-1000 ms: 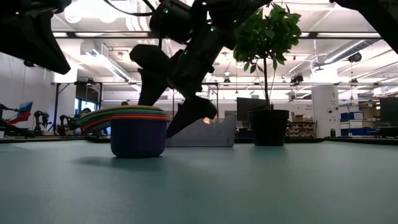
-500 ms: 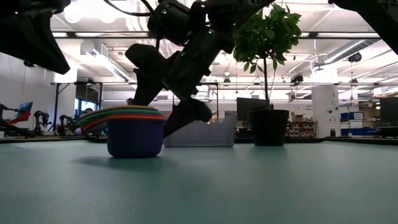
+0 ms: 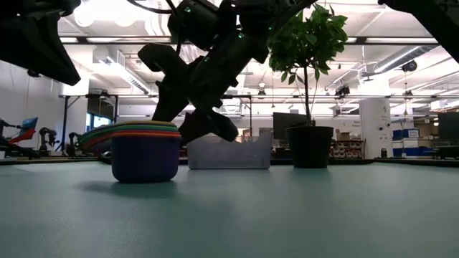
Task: Nest measuring cups in basket
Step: Put the measuring cup into the bin
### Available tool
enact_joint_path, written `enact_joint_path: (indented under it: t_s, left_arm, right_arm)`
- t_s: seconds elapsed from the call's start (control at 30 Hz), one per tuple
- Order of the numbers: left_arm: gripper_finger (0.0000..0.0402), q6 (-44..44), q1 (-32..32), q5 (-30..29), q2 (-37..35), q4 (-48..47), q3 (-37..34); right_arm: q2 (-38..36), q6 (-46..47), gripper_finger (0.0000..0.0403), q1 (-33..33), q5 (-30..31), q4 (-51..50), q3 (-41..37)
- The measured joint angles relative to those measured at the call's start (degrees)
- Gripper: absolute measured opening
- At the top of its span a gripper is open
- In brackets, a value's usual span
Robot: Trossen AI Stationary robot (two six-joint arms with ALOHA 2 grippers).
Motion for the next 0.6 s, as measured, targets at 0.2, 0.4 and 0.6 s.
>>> enact_joint_path:
  t_s: [0.2, 0.4, 0.6]
  left_arm:
    - [0.0, -0.45, -0.07, 0.01, 0.0, 0.02, 0.0]
    - [0.0, -0.47, -0.07, 0.01, 0.0, 0.04, -0.01]
    - [0.0, -0.74, -0.22, 0.01, 0.0, 0.02, -0.02]
  right_arm:
    - [-0.3, 0.0, 0.0128, 0.01, -0.01, -0.02, -0.04]
    - [-1.07, -0.2, 0.012, 0.02, -0.03, -0.14, -0.11]
    - [-1.76, -0.88, 0.012, 0.02, -0.12, -0.79, -0.2]
